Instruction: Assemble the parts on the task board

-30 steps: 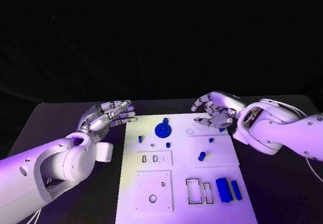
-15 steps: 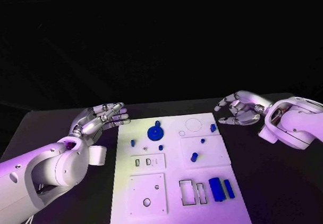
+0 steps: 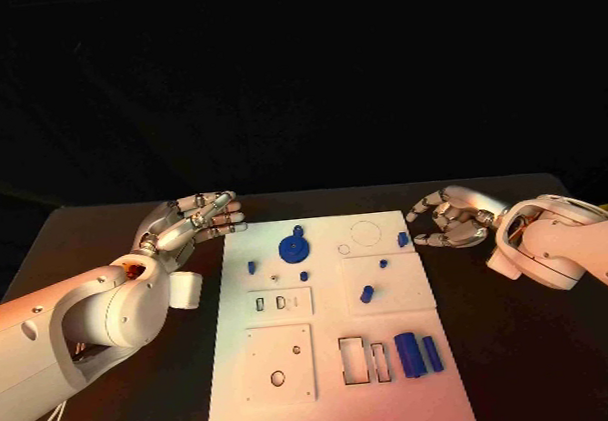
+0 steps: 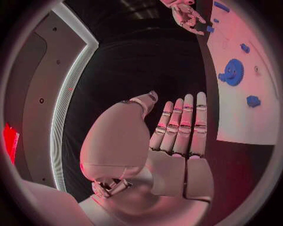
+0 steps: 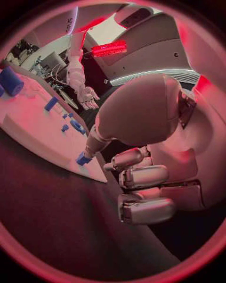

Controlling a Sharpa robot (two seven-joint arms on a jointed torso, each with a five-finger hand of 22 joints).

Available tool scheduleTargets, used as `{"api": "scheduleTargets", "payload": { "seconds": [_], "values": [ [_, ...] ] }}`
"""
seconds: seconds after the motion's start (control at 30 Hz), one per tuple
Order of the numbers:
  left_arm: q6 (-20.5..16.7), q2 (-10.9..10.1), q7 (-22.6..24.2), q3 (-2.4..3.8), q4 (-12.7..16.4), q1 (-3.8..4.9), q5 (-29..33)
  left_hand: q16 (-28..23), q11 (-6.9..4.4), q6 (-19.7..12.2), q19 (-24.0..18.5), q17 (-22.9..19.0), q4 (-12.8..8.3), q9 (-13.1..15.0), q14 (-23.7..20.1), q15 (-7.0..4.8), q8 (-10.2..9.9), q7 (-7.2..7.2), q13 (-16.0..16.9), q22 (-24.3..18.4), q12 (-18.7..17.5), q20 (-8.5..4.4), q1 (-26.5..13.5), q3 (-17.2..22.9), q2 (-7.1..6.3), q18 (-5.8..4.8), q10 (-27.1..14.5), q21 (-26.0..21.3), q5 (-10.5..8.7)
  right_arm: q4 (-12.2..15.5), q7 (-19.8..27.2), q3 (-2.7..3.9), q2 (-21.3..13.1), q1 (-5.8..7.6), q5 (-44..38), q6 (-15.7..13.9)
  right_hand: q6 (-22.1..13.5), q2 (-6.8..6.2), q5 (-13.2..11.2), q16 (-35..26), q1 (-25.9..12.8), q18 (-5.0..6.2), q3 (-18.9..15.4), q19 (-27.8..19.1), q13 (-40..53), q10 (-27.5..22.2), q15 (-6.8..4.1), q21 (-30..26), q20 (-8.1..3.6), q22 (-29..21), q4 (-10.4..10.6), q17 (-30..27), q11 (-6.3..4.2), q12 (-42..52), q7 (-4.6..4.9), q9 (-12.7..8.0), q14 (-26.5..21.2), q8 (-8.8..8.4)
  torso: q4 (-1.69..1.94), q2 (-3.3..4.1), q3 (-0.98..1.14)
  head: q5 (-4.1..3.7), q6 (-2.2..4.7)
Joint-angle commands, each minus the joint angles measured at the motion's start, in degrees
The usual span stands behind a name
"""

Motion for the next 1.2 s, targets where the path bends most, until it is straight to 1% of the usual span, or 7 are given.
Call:
{"api": "scheduleTargets", "payload": {
  "seconds": [0.03, 0.17, 0.37, 0.6, 0.9, 1.1, 1.2],
  "values": [
    [1.22, 0.1, 0.63, 0.04, 0.04, 0.04, 0.24, 0.37, 0.4, 0.16, -0.09, 0.09, -0.12, -0.09, -0.33, 0.22, -0.26, 3.2, -0.08, -0.09, -0.38, -0.06, -0.53, 0.33, -0.08, 0.65, 0.16, 0.37, 0.27, -0.08, 0.56, -0.01, 0.45, -0.45, -1.05, -0.36, 0.29, 0.13, 0.24, 0.16, 0.4, -0.61, -0.36, 3.1, 0.16, 0.15, 0.29, 0.37, 0.55, 12.0, -0.05, 13.44, 0.41, 0.03, 0.35, 0.03, 5.59, -0.16, 0.0, 0.0, -0.1, 0.19, -0.2],
    [1.2, 0.07, 0.62, 0.04, 0.03, 0.04, 0.24, 0.37, 0.4, 0.16, -0.09, 0.09, -0.12, -0.09, -0.33, 0.22, -0.26, 3.2, -0.08, -0.09, -0.38, -0.06, -0.53, 0.33, -0.08, 0.65, 0.16, 0.37, 0.27, -0.18, 0.6, 0.0, 0.93, -0.92, -1.01, -0.46, 0.63, 0.27, 0.26, 0.17, 0.5, -0.6, -0.37, 3.09, 0.25, 0.21, 0.38, 0.36, 0.67, 12.0, -0.05, 13.46, 0.48, 0.08, 0.41, 0.1, 5.59, 0.01, -0.09, -0.04, -0.1, 0.23, -0.37],
    [1.17, -0.02, 0.59, 0.04, 0.07, 0.04, 0.24, 0.37, 0.4, 0.16, -0.09, 0.09, -0.12, -0.09, -0.33, 0.22, -0.26, 3.2, -0.08, -0.09, -0.38, -0.06, -0.53, 0.33, -0.08, 0.65, 0.16, 0.37, 0.27, -0.09, 0.66, 0.0, 1.36, -1.38, -1.0, -0.41, 1.61, 0.53, 0.27, 0.18, 0.74, -0.61, -0.36, 3.16, 0.43, 0.35, 0.45, 0.42, 0.87, 12.07, -0.09, 13.48, 0.49, 0.18, 0.38, 0.29, 5.6, 0.45, -0.08, -0.03, -0.12, 0.17, -0.54],
    [1.19, -0.06, 0.53, 0.04, 0.1, 0.04, 0.24, 0.37, 0.4, 0.16, -0.09, 0.09, -0.12, -0.09, -0.33, 0.22, -0.26, 3.2, -0.08, -0.09, -0.38, -0.06, -0.53, 0.33, -0.08, 0.65, 0.16, 0.37, 0.27, -0.08, 0.66, 0.0, 1.65, -1.53, -1.02, -1.02, 2.46, 0.79, 0.27, 0.19, 0.89, -0.61, -0.27, 3.18, 0.65, 0.52, 0.43, 0.43, 0.93, 12.1, -0.1, 13.53, 0.44, 0.3, 0.32, 0.41, 5.61, 0.79, -0.09, -0.01, -0.06, 0.14, -0.52],
    [1.23, -0.01, 0.5, 0.04, 0.12, 0.04, 0.24, 0.37, 0.4, 0.16, -0.09, 0.09, -0.12, -0.09, -0.33, 0.22, -0.26, 3.2, -0.08, -0.09, -0.38, -0.06, -0.53, 0.33, -0.08, 0.65, 0.16, 0.37, 0.27, -0.37, 0.26, 0.01, 2.37, -1.57, -0.93, -2.01, 3.8, 1.66, 0.33, 0.23, 0.92, -0.71, 0.1, 3.45, 1.26, 1.11, 0.37, 0.75, 0.93, 12.4, 0.16, 13.66, 0.36, 0.67, 0.25, 0.52, 5.64, 1.19, 0.01, 0.0, -0.04, 0.06, -0.33],
    [1.36, 0.0, 0.49, 0.04, 0.18, 0.04, 0.24, 0.37, 0.4, 0.16, -0.09, 0.09, -0.12, -0.09, -0.33, 0.22, -0.26, 3.2, -0.08, -0.09, -0.38, -0.06, -0.53, 0.33, -0.08, 0.65, 0.16, 0.37, 0.27, -0.78, -0.08, 0.01, 2.92, -1.57, -0.87, -2.11, 4.1, 1.97, 0.2, 0.21, 0.88, -0.69, 0.23, 3.41, 1.26, 1.13, 0.35, 0.7, 0.92, 12.36, 0.29, 13.6, 0.33, 0.67, 0.22, 0.52, 5.62, 1.23, -0.05, 0.04, -0.03, 0.15, -0.43],
    [1.43, 0.03, 0.47, 0.04, 0.22, 0.04, 0.24, 0.36, 0.44, 0.13, -0.16, 0.12, -0.22, -0.14, -0.44, 0.26, -0.35, 3.25, -0.08, -0.11, -0.5, -0.04, -0.67, 0.59, -0.15, 0.64, 0.11, 0.42, 0.27, -1.11, -0.27, 0.01, 3.19, -1.58, -0.86, -2.02, 4.81, 2.46, -0.1, 0.22, 1.01, -0.7, 0.49, 3.43, 1.36, 1.23, 0.29, 0.71, 0.88, 12.39, 0.33, 13.63, 0.26, 0.71, 0.13, 0.55, 5.63, 1.4, 0.0, 0.04, -0.06, 0.11, -0.46]
  ]
}}
